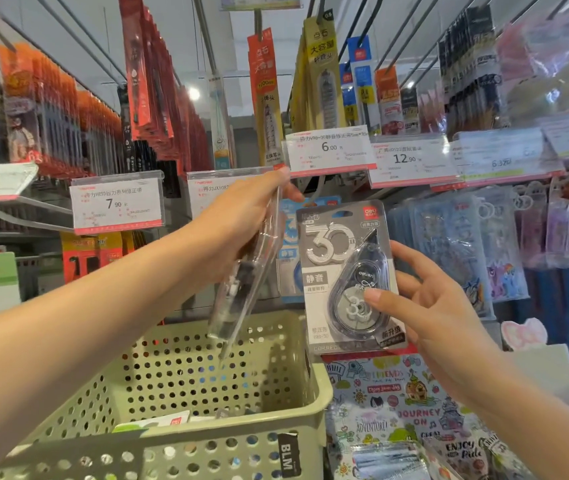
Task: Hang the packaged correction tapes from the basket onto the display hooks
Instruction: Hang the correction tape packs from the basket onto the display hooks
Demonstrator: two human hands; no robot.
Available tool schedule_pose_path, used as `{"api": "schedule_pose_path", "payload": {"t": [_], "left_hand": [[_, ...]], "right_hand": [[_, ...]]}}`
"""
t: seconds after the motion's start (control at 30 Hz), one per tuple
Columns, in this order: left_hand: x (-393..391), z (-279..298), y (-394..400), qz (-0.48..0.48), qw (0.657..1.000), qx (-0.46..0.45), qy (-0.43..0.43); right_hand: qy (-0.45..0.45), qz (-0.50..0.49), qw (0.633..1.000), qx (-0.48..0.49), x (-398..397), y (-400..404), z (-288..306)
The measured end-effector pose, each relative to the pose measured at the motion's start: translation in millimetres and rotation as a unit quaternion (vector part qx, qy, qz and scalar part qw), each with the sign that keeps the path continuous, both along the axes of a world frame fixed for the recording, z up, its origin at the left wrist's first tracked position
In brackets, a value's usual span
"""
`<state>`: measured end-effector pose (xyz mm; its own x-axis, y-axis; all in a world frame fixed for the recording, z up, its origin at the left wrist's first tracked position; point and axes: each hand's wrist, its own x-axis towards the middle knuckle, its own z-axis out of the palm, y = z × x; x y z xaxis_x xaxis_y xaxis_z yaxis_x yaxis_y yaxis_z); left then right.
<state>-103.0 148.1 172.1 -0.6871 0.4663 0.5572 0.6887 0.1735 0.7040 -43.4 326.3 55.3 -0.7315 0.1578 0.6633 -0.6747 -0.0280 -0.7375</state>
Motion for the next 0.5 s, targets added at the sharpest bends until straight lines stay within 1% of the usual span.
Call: {"api": "schedule_pose_path", "payload": {"t": [0.07, 0.13, 0.33, 0.5], "left_hand": [[-0.7, 3.7, 5.1, 0.023, 1.000, -0.009, 0.002], [-3.0, 6.6, 7.5, 0.019, 1.000, 0.000, -0.002], [-3.9, 13.8, 10.2, 0.019, 0.999, 0.023, 0.041], [-1.1, 17.6, 7.2, 0.014, 0.999, 0.030, 0.041]], "right_hand": [[0.005, 0.000, 1.000, 0.000, -1.0, 0.8, -0.8], [0.011, 0.002, 1.000, 0.000, -1.6, 1.5, -1.2], [0.026, 0.001, 1.000, 0.006, -4.0, 2.9, 2.2], [0.039, 0.004, 0.999, 0.008, -6.0, 1.8, 7.2]]}}
